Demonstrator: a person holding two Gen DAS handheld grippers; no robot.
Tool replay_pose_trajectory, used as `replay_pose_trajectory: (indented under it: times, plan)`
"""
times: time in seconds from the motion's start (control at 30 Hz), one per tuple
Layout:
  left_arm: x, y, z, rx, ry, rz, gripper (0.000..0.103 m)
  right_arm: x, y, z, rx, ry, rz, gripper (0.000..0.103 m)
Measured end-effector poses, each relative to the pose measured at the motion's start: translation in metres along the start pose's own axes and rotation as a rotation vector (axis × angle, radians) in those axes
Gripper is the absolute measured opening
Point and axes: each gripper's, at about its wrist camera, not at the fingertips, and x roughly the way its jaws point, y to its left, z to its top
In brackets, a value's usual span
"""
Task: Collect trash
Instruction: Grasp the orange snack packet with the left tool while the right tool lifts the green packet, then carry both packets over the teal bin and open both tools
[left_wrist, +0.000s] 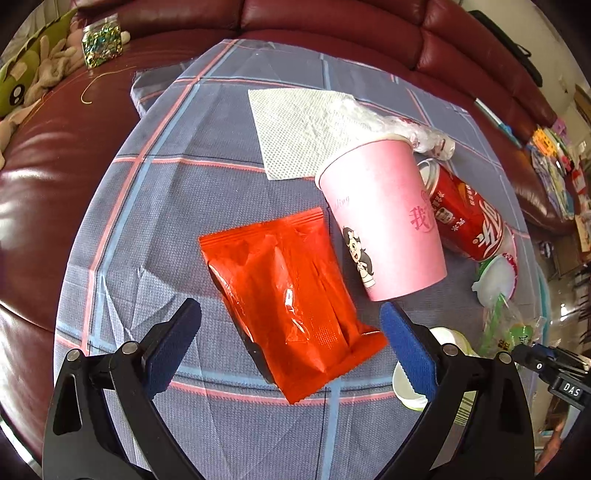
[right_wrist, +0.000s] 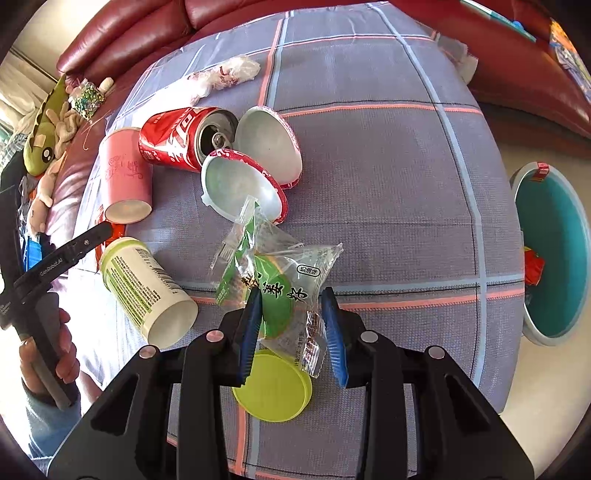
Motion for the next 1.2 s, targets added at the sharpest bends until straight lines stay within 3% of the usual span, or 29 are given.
replay_pose_trajectory:
  times: [0.13, 0.23, 0.3, 0.4, 0.47, 0.6, 0.67, 0.77, 0.97, 1.2]
  plan:
    - [0.008, 0.006, -0.002, 0.011, -0.010, -0.002, 0.095, 0.002, -0.001, 0.001, 0.009, 0.002, 0.009, 0.033]
    - [0.005, 0.004, -0.004, 0.053, -0.042, 0.039, 0.069, 0.006, -0.002, 0.002, 0.022, 0.013, 0.014, 0.035]
    - [0.003, 0.006, -0.004, 0.062, -0.050, 0.024, 0.047, 0.008, 0.000, 0.001, 0.021, 0.021, 0.012, 0.040]
    - [-0.001, 0.009, -0.004, 0.052, -0.056, -0.007, 0.030, 0.011, 0.003, 0.001, 0.022, 0.025, 0.009, 0.050]
    - [-0.003, 0.011, -0.005, 0.043, -0.064, -0.017, 0.026, 0.013, 0.006, 0.000, 0.022, 0.028, 0.007, 0.061]
    - [-0.008, 0.017, -0.008, 0.015, -0.065, -0.026, 0.023, 0.018, 0.014, 0.001, 0.001, 0.008, -0.025, 0.061]
    - [-0.013, 0.021, -0.011, 0.008, -0.070, -0.026, 0.023, 0.017, 0.017, -0.001, -0.017, -0.011, -0.048, 0.040]
    - [-0.026, 0.027, -0.015, -0.002, -0.086, -0.026, 0.023, 0.013, 0.017, -0.001, -0.015, -0.009, -0.013, 0.027]
    - [-0.065, 0.026, -0.021, -0.001, -0.141, -0.055, 0.023, -0.005, 0.019, -0.002, -0.031, -0.037, 0.016, 0.024]
    - [-0.100, -0.024, -0.017, 0.095, -0.192, -0.137, 0.023, -0.034, 0.003, -0.001, 0.012, -0.097, 0.045, 0.024]
